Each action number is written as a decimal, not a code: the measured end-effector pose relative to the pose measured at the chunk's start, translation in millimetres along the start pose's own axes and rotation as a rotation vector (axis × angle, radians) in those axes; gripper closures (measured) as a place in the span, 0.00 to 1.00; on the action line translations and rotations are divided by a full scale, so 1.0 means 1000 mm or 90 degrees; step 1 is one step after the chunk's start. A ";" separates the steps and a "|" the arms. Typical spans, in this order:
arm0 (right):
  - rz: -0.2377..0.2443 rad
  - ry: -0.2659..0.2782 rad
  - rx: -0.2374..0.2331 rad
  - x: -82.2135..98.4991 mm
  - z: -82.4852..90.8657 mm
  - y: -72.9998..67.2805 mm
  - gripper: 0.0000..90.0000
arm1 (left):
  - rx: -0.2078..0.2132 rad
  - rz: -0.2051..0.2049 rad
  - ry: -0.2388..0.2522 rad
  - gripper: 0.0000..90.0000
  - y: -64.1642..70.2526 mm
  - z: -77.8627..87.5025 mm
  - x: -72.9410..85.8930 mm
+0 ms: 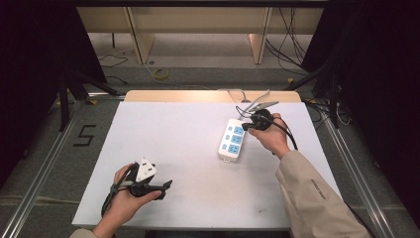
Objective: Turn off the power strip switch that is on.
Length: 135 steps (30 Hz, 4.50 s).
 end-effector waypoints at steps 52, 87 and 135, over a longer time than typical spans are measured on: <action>0.007 -0.044 -0.005 -0.031 -0.033 -0.004 1.00 | 0.005 -0.002 0.002 0.23 0.002 -0.001 -0.001; 0.017 -0.084 -0.013 -0.043 -0.050 -0.010 1.00 | 0.008 -0.004 0.002 0.23 0.002 -0.001 -0.002; 0.017 -0.141 -0.013 -0.048 -0.055 -0.014 1.00 | 0.010 -0.009 0.001 0.24 0.004 -0.001 -0.002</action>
Point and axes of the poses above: each handheld gripper's, and its own axes: z roughly backward along the jaws, x roughly out of its underside, y roughly to its right, the point moved 4 cm from there along -z, roughly forward along the jaws, and after that the axes turned 13 degrees about -y, right-handed, at the moved point
